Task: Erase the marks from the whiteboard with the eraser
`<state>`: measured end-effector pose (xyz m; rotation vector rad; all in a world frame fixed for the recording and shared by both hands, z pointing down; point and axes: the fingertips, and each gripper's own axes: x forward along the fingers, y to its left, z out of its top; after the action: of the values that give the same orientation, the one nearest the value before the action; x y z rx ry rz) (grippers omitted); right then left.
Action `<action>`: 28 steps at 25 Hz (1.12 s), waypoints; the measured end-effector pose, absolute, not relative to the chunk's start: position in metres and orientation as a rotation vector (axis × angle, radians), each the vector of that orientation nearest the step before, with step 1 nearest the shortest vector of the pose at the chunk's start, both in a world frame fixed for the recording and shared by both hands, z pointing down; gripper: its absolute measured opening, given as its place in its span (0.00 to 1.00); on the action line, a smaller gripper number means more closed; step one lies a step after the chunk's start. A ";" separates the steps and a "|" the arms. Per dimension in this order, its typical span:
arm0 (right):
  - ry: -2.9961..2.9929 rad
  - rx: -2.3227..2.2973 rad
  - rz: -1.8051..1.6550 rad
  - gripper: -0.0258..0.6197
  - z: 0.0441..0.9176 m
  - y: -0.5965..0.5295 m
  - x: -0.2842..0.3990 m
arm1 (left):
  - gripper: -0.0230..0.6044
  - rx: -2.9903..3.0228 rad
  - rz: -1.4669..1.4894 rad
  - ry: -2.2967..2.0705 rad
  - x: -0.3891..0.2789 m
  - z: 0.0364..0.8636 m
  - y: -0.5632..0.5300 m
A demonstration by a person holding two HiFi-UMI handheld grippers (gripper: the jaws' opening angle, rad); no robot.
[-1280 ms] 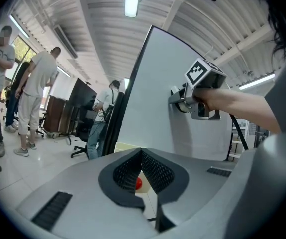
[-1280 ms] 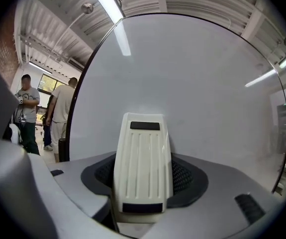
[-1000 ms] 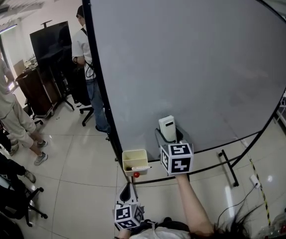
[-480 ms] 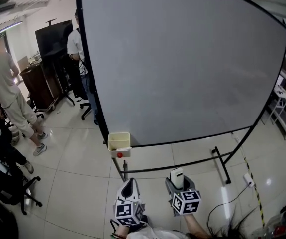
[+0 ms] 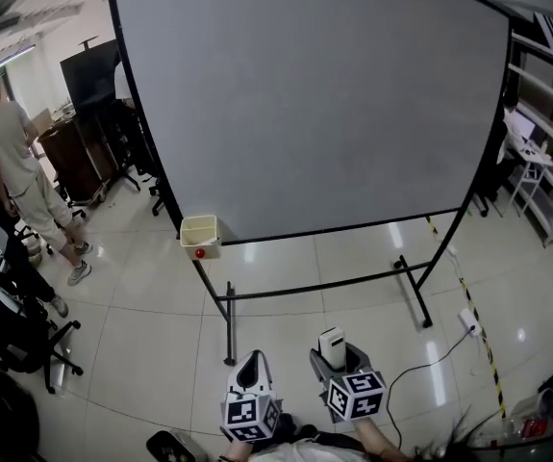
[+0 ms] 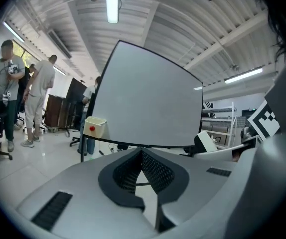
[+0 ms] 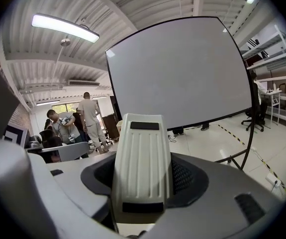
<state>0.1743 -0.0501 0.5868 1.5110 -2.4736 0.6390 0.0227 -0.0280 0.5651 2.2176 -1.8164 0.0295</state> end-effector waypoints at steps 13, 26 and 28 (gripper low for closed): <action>-2.498 1.390 0.553 0.46 0.579 -0.009 0.132 | 0.02 2.279 0.010 -1.785 0.022 0.545 0.009; -2.475 1.378 0.542 0.46 0.581 0.000 0.116 | 0.02 2.281 -0.002 -1.779 0.006 0.541 0.015; -2.474 1.376 0.543 0.46 0.582 0.001 0.115 | 0.02 2.281 -0.004 -1.781 0.005 0.541 0.017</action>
<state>0.1148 0.0010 0.5816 1.3760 -2.4745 0.5429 0.0048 0.0167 0.5414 2.2809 -1.7810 -0.0036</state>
